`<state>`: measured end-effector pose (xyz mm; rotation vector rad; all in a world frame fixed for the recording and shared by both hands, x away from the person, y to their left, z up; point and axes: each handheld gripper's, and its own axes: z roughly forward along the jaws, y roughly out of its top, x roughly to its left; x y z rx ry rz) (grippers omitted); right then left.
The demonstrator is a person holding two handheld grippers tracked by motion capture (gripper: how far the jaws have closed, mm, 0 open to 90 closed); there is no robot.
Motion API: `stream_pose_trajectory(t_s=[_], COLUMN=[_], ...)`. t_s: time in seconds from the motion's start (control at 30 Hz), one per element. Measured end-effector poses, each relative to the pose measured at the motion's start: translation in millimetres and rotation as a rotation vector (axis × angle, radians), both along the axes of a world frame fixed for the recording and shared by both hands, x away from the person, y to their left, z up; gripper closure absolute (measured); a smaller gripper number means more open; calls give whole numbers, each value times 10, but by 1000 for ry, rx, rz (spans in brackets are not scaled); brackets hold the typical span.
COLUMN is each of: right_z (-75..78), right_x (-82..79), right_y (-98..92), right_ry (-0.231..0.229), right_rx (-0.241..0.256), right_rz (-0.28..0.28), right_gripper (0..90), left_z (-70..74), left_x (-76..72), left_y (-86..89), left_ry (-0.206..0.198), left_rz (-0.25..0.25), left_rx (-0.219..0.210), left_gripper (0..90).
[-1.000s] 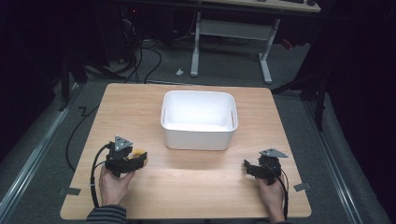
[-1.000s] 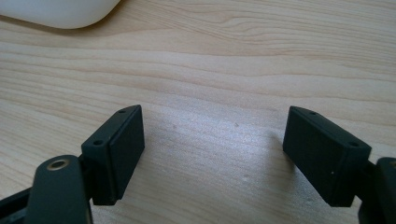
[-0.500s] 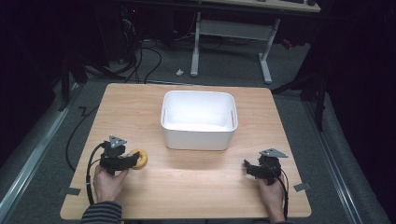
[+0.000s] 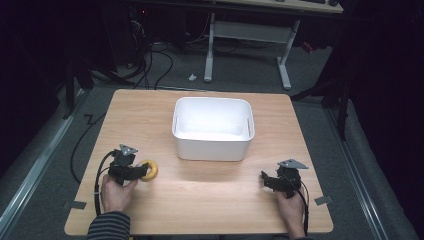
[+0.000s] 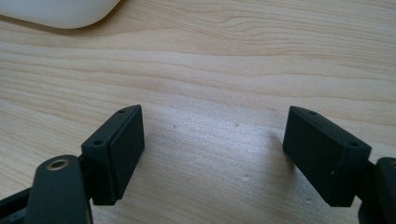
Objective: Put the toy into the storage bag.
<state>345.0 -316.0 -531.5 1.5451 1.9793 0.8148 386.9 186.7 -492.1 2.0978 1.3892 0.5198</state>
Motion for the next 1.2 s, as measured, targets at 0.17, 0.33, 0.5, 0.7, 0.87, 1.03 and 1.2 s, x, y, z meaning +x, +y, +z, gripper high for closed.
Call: stream_pose_trajectory(t_s=[0.17, 0.33, 0.5, 0.7, 0.87, 1.03, 1.2], right_z=[2, 1, 2, 3, 3, 1, 3], right_x=[-2, -1, -2, -2, -2, -2, -3], right_y=[1, 2, 1, 1, 1, 2, 2], right_ry=[4, 2, 4, 4, 5, 3, 4], right_rx=[1, 1, 1, 1, 0, 1, 0], right_rz=[-2, -2, -2, -2, -2, -2, -2], right_gripper=[209, 209, 209, 209, 209, 209, 209], left_z=[-30, -53, -70, -112, -125, -132, -152], left_x=[38, 90, 131, 172, 181, 188, 193], left_y=[-30, -54, -72, -77, -78, -70, -77], left_ry=[15, 39, 58, 82, 89, 102, 117], left_rz=[-3, -8, -13, -14, -18, -16, -24], left_rx=[34, 56, 77, 90, 95, 98, 127], left_gripper=[438, 440, 443, 453, 466, 477, 486])
